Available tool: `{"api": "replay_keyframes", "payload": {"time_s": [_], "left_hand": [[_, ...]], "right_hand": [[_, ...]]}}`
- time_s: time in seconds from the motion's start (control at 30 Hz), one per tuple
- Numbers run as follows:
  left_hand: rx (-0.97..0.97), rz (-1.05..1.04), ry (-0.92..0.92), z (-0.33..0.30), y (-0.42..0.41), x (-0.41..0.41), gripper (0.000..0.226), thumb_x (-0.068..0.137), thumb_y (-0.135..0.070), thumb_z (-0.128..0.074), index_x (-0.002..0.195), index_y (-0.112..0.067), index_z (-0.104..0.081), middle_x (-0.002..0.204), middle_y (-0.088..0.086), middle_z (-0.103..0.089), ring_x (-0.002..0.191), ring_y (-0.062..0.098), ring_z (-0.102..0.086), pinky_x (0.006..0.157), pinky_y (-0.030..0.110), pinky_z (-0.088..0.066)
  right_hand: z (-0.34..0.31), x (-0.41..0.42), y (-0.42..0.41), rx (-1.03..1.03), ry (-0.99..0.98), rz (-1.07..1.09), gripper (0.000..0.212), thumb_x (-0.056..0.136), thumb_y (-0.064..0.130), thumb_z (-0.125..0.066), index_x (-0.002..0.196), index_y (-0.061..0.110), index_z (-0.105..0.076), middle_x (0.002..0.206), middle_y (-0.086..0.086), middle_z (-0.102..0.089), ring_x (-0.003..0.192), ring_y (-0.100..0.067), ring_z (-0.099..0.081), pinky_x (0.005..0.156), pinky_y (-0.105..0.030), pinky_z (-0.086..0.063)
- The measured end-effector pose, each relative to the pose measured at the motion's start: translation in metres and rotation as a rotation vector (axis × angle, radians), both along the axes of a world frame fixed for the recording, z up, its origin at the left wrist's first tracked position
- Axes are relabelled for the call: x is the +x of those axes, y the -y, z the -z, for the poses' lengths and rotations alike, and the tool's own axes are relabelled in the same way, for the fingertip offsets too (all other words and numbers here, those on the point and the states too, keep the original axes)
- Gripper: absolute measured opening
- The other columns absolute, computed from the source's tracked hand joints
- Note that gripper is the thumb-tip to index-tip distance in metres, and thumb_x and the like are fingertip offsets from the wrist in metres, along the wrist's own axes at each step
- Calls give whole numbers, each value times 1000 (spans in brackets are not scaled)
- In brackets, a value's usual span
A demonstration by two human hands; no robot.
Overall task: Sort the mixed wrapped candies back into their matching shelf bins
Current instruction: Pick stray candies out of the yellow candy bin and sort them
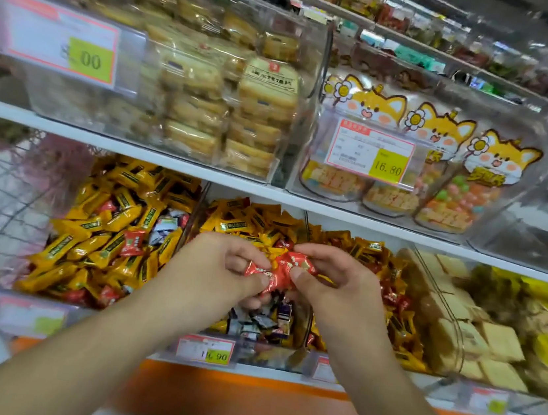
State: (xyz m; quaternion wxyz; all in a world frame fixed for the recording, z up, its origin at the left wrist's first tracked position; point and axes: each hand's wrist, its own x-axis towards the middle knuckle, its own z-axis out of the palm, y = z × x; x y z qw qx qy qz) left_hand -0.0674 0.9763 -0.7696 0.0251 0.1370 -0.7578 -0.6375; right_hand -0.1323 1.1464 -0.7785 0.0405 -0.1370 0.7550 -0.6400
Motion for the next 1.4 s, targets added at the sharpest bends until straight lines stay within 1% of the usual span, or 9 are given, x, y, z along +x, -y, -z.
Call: {"api": "replay_keyframes", "payload": {"time_s": [0.13,0.3,0.47,0.57,0.67,0.83,1.03,1.13,1.4], "left_hand": [[-133,-59,-10,3,32,7,12,90,-12,-78,96,-22,-73,81,2,-77,75,19,-77,77,43,-64],[-751,-269,7,3,98,18,12,90,-28,-75,94,-38,-70,97,-12,-66,85,10,-65,65,25,-46],[-822,-233,150,15,139,26,33,96,-34,-63,129,-36,-66,125,-6,-72,100,18,-71,78,28,-55],[-796,-253,120,17,142,25,34,100,-32,-54,132,-34,-63,122,1,-73,80,15,-72,65,27,-52],[-742,-310,81,14,139,22,32,98,-24,-47,124,-30,-65,87,0,-74,63,16,-65,52,25,-42],[-734,-287,47,13,133,19,30,101,-23,-46,122,-35,-64,102,-4,-73,74,14,-68,62,28,-55],[-796,-172,-59,5,98,12,31,102,-28,-54,130,-37,-63,124,-8,-69,81,14,-68,67,27,-50],[-856,-23,-150,6,67,7,35,103,-33,-54,137,-39,-58,139,-12,-61,98,13,-65,78,24,-45],[-819,395,-248,33,-4,-17,54,107,-46,-43,157,-53,-22,160,-40,-12,148,-15,-11,122,14,-14]], "right_hand": [[1,3,21,33,17,-19,22,92,7,-76,102,26,-78,94,3,-78,77,-20,-76,76,-43,-65],[6,10,45,88,9,-63,23,93,12,-75,101,34,-76,99,7,-76,71,-18,-73,65,-30,-62],[9,20,83,126,-32,-168,25,94,11,-74,101,35,-74,93,9,-73,75,-19,-72,67,-40,-62],[8,22,109,143,-133,-249,27,95,12,-73,109,36,-75,100,12,-74,78,-5,-71,66,-25,-58],[16,23,129,291,-232,-335,37,99,26,-70,130,46,-66,131,25,-66,108,-16,-67,87,-30,-60],[23,24,123,467,-282,-399,61,100,38,-66,152,53,-38,158,27,-37,152,-1,-23,126,-43,-26],[8,14,62,528,-364,-255,48,103,37,-60,148,49,-48,153,29,-42,144,11,-30,119,-21,-29],[1,-4,16,521,-311,-115,39,103,32,-61,140,43,-57,140,30,-53,114,18,-54,86,1,-42],[28,-86,-73,596,-206,137,25,101,17,-62,123,28,-67,113,17,-65,112,-6,-62,80,-19,-49]]}}
